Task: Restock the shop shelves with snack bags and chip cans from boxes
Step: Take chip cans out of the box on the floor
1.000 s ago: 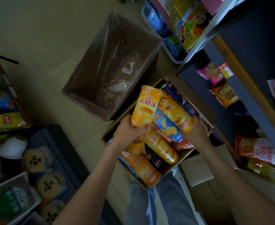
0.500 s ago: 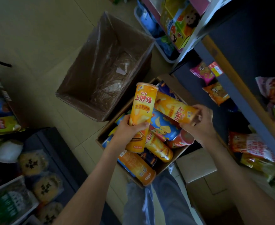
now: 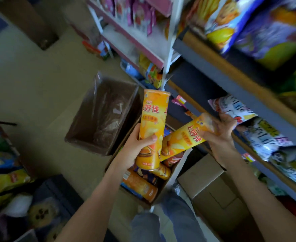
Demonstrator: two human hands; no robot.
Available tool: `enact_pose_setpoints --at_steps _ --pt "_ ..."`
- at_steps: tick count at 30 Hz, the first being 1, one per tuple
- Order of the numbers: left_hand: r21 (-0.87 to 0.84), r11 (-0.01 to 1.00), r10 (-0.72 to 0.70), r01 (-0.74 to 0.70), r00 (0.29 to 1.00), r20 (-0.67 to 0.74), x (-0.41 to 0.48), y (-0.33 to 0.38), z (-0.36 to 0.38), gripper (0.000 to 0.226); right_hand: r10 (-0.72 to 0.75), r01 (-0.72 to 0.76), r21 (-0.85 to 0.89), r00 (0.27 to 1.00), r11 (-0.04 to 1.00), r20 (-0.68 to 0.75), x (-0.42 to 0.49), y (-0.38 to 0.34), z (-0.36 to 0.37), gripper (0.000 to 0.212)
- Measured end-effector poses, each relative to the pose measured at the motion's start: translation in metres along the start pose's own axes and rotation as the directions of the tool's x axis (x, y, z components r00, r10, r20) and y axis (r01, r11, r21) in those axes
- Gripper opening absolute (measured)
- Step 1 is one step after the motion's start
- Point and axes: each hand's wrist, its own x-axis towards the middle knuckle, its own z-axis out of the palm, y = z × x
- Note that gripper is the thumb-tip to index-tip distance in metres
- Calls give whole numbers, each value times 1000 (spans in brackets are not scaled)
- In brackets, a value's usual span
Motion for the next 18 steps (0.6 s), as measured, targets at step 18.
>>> enact_pose_setpoints --at_steps 18 --pt "139 986 -154 93 828 539 -187 68 164 115 113 140 426 848 894 -518 -236 -138 -35 48"
